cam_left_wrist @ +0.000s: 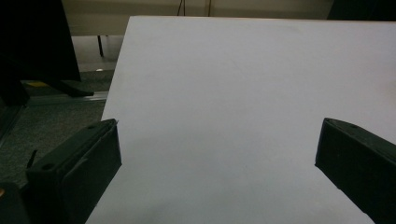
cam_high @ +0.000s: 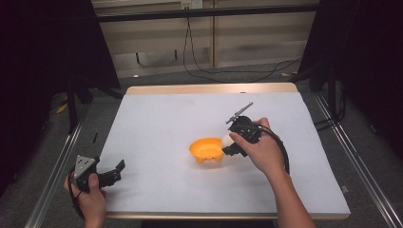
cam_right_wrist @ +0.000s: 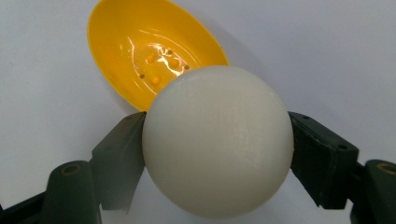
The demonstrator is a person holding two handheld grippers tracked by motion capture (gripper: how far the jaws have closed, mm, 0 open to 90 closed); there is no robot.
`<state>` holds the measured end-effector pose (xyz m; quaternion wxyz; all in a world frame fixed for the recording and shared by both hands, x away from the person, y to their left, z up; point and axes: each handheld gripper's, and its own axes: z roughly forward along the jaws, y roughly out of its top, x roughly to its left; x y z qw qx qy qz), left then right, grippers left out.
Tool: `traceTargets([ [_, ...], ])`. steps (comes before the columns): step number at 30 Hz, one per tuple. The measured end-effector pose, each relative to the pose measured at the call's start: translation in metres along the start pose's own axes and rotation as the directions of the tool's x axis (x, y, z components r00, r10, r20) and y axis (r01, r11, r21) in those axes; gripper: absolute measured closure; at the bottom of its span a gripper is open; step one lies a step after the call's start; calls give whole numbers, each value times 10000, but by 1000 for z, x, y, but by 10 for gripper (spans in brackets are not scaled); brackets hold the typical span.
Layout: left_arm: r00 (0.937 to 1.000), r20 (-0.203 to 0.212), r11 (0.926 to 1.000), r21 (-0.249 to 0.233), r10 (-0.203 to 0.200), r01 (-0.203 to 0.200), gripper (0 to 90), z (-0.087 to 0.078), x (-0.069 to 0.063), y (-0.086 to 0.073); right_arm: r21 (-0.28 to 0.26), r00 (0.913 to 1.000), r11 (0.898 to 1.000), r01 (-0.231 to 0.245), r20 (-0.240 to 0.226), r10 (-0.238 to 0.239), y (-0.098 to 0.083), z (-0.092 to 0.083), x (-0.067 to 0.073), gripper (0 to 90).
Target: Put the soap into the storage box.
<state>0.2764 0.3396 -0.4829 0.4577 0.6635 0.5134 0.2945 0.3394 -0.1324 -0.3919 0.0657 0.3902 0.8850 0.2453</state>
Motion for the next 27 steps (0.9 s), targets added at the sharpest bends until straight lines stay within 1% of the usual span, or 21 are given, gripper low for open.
traceTargets([
  [2, 10000, 39, 10000, -28, -42, 42, 1, 0, 0, 0, 25, 10000, 10000, 45, -63, -45, 4, 2, 4, 249],
  [13, 9999, 67, 10000, -20, -83, 83, 1, 0, 0, 0, 60, 9993, 9995, 317, -207, -316, 17, 12, 15, 250],
  [19, 9999, 70, 10000, -17, -73, 74, 1, 0, 0, 0, 65, 9993, 9996, 292, -230, -290, 23, 15, 19, 250],
  [21, 10000, 67, 10000, -15, -61, 61, 1, 0, 0, 0, 71, 9991, 9993, 375, -222, -373, 26, 18, 21, 250],
  [27, 10000, 72, 10000, -11, -63, 63, 0, 0, 0, 0, 84, 9991, 9994, 330, -271, -327, 31, 23, 25, 250],
])
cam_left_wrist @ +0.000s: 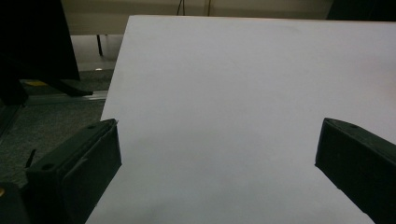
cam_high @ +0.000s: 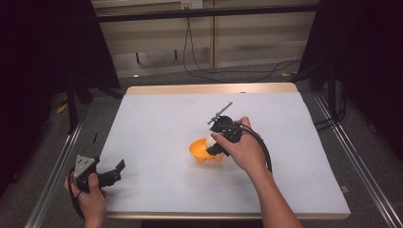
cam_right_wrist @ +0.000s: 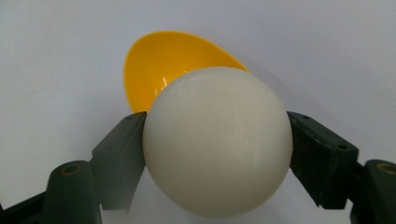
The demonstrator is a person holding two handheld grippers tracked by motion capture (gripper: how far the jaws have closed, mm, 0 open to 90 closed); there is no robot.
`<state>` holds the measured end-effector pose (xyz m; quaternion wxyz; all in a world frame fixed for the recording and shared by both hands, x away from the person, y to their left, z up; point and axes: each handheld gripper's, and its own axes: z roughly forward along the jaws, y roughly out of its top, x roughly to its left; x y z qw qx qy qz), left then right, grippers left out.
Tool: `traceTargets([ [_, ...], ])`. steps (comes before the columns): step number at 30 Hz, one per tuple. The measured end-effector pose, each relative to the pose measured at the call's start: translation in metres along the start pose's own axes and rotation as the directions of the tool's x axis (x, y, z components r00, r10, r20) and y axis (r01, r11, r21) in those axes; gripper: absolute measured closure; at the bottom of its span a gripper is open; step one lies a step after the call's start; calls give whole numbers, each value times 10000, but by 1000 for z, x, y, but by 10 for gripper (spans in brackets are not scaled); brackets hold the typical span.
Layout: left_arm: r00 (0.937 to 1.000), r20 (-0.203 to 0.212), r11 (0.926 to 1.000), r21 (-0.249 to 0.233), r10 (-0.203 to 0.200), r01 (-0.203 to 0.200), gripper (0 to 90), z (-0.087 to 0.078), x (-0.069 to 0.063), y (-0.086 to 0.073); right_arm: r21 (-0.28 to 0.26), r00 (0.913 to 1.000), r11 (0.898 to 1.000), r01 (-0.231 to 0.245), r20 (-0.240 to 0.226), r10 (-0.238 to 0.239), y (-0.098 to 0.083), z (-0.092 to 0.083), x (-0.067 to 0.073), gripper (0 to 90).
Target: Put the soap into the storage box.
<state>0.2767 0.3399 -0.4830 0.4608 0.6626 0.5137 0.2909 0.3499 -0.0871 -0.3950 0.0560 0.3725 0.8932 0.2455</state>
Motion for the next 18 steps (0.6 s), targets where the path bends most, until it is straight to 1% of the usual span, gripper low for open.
traceTargets([
  [7, 10000, 11, 10000, 4, -23, 23, 1, 0, 0, 0, 17, 10000, 10000, -82, -8, 82, 4, 6, 2, 250],
  [13, 10000, -10, 10000, 36, 16, -16, 0, 0, 0, 0, -19, 9999, 9999, -118, -53, 118, 8, 11, 4, 250],
  [18, 10000, -6, 10000, 38, 66, -66, 1, 0, 0, 0, -11, 9998, 9998, -202, 2, 202, 9, 15, 4, 250],
])
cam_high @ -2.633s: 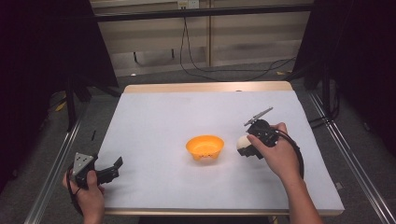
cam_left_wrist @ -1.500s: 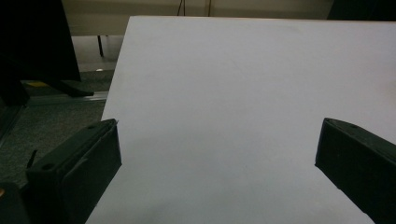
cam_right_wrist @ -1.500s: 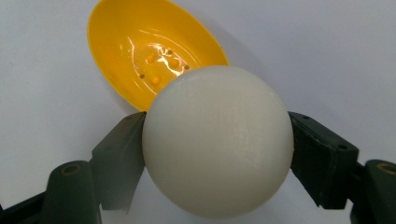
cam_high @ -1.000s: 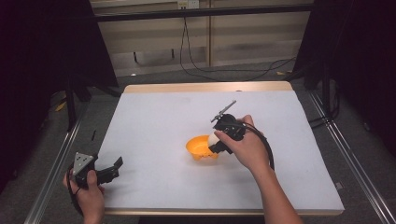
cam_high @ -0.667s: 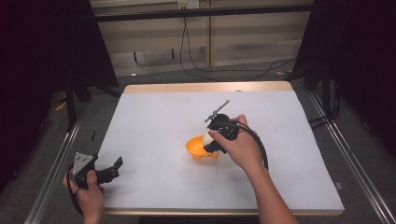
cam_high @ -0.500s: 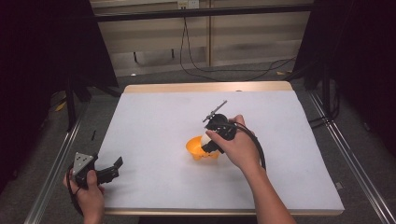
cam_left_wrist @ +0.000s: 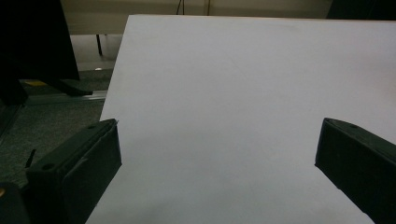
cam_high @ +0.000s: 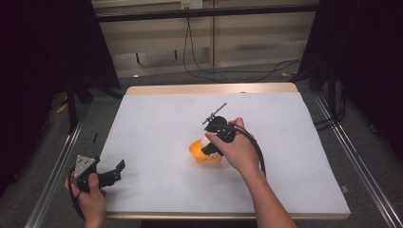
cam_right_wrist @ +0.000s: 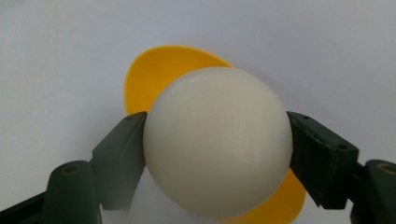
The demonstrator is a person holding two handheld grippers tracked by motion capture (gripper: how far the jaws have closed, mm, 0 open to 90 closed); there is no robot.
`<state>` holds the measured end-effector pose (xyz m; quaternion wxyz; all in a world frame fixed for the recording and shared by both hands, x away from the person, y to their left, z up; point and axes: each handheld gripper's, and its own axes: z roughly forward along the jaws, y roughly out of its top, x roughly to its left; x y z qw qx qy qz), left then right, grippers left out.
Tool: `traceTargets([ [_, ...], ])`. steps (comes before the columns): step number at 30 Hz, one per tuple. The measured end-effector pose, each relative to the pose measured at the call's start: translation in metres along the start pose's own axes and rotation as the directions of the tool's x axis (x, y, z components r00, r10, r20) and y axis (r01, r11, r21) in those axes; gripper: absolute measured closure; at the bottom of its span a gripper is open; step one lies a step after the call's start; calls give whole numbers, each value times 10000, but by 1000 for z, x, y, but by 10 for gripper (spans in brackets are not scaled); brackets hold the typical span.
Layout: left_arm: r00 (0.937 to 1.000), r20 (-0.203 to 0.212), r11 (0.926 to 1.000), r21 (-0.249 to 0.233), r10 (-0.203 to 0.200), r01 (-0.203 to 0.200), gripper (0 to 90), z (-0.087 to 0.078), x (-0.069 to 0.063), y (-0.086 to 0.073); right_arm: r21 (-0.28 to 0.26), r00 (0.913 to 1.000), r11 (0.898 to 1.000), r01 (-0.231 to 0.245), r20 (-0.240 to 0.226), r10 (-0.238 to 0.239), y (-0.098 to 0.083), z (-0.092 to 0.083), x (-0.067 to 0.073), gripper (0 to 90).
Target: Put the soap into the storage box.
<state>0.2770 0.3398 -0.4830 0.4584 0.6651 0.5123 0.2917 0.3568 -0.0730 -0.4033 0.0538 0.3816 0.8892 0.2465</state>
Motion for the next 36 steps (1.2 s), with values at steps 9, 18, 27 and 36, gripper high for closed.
traceTargets([
  [9, 10000, 32, 10000, -28, -85, 85, 3, 0, 0, 0, 78, 10000, 9999, -73, -15, 73, 0, 5, -1, 250],
  [18, 10000, 34, 10000, -4, -50, 50, 3, 0, 0, 0, 175, 9999, 9998, -99, -64, 100, -3, 9, -3, 248],
  [27, 10000, 14, 10000, 7, -9, 9, 4, 0, 0, 0, -133, 9992, 9993, -349, -222, 346, -3, 2, -5, 259],
  [36, 10000, 4, 10000, 0, -31, 31, 4, 0, 0, 0, -252, 9988, 9988, -412, -256, 406, -11, 2, -7, 232],
])
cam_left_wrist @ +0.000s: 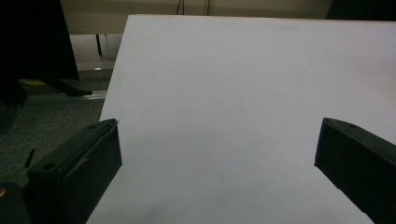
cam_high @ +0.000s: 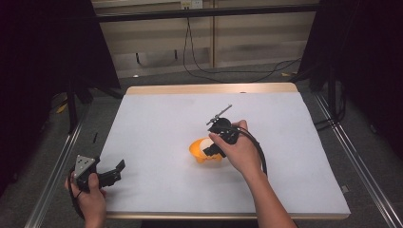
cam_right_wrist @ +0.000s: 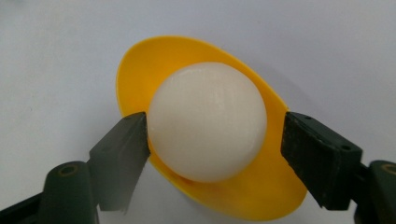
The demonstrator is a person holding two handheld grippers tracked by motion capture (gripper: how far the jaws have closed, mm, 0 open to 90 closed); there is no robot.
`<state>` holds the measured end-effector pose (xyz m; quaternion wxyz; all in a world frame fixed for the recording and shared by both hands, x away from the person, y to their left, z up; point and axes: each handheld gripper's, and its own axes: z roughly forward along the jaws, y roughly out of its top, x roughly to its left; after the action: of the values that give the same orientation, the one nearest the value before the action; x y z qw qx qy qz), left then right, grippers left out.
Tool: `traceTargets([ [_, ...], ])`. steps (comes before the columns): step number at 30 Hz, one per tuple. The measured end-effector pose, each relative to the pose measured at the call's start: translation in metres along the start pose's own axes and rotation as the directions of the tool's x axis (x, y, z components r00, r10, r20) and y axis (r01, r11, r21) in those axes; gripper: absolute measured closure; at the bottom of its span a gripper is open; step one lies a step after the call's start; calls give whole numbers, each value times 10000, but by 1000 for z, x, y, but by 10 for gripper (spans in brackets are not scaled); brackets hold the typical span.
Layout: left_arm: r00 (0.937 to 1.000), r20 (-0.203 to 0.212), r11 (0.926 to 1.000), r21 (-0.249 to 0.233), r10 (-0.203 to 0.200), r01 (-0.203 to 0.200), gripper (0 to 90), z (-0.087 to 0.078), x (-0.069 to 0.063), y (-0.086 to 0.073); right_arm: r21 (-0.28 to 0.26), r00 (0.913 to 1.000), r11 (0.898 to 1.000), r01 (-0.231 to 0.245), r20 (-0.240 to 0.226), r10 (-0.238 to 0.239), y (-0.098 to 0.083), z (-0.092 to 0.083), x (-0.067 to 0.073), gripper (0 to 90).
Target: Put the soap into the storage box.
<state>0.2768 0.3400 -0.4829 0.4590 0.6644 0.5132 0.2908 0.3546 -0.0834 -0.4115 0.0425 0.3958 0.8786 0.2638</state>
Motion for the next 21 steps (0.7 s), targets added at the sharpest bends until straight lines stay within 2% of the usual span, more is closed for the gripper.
traceTargets([
  [3, 10000, 9, 10000, -5, -5, 5, 4, 0, 0, 0, -121, 10000, 9999, -50, -37, 50, -3, -4, -1, 190],
  [8, 10000, 11, 10000, -5, -1, 1, 4, 0, 0, 0, -536, 9999, 9985, -146, 74, 150, -8, -15, -2, 0],
  [10, 10000, 5, 10000, -6, 17, -17, 4, 0, 0, 0, -737, 9992, 9972, -128, 375, 156, -10, -18, -2, 0],
  [11, 10000, -1, 10000, -1, 47, -47, 4, 0, 0, 0, -826, 9976, 9962, -265, 616, 317, -13, -22, -4, 0],
  [21, 10000, -39, 10000, 17, 63, -63, 4, 0, -1, 0, -1208, 9952, 9913, -529, 755, 623, -30, -31, -14, 0],
])
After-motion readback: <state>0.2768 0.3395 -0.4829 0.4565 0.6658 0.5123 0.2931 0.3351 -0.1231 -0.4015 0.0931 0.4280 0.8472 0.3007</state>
